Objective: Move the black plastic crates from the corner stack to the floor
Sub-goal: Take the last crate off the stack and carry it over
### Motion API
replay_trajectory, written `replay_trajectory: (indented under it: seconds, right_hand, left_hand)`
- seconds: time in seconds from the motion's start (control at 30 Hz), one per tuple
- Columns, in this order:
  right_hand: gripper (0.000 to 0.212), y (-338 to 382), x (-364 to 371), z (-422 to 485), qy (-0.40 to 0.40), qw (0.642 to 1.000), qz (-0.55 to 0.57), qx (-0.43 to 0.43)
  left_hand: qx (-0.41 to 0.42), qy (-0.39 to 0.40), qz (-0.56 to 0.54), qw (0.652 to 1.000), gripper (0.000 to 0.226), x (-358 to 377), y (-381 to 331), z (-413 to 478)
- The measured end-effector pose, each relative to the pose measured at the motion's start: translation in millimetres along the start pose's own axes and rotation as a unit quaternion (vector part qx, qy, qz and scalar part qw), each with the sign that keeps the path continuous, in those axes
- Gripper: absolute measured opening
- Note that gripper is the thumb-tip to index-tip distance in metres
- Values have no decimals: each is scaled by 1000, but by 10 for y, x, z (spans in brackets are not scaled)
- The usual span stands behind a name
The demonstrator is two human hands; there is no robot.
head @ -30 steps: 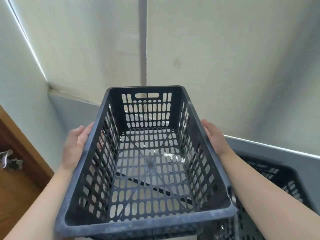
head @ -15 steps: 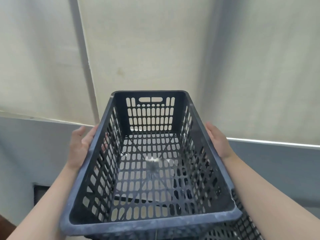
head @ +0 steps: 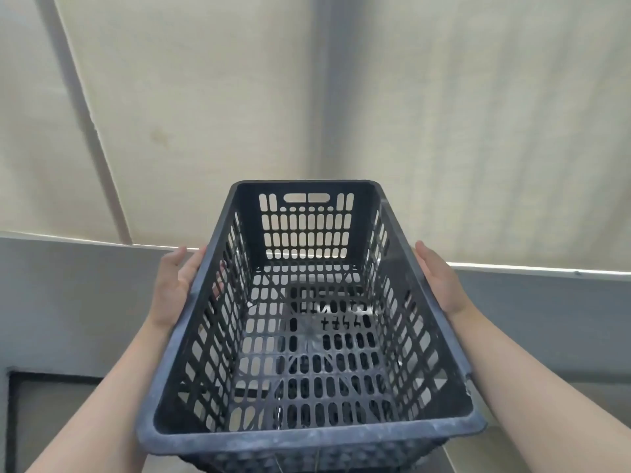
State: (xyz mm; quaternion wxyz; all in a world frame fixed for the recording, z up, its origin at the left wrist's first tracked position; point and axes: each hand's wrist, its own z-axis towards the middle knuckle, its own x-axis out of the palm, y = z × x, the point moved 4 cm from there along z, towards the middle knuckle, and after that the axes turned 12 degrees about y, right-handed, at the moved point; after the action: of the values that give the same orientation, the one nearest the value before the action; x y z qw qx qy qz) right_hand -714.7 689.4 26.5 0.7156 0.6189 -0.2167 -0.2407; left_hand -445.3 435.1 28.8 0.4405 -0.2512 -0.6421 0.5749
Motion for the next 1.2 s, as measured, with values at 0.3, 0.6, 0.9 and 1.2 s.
replay_trajectory:
  seconds: [0.3,0.6,0.9,1.2]
  right_hand:
    - [124,-369,-879,-97,-10,999,-36,-27]
    - [86,-275,-788,-183,-91,995,-39,0]
    - [28,-246,-570,-176,-79,997,16,9]
    - [62,-408,-587,-67,-24,994,91,60]
  left_hand:
    - [23,-13,100,995,55,540,194,244]
    - [43,23,225,973,40,455,268,519]
    - [84,-12,191,978,48,509,121,525]
    - [24,31,73,997,61,584,438,653]
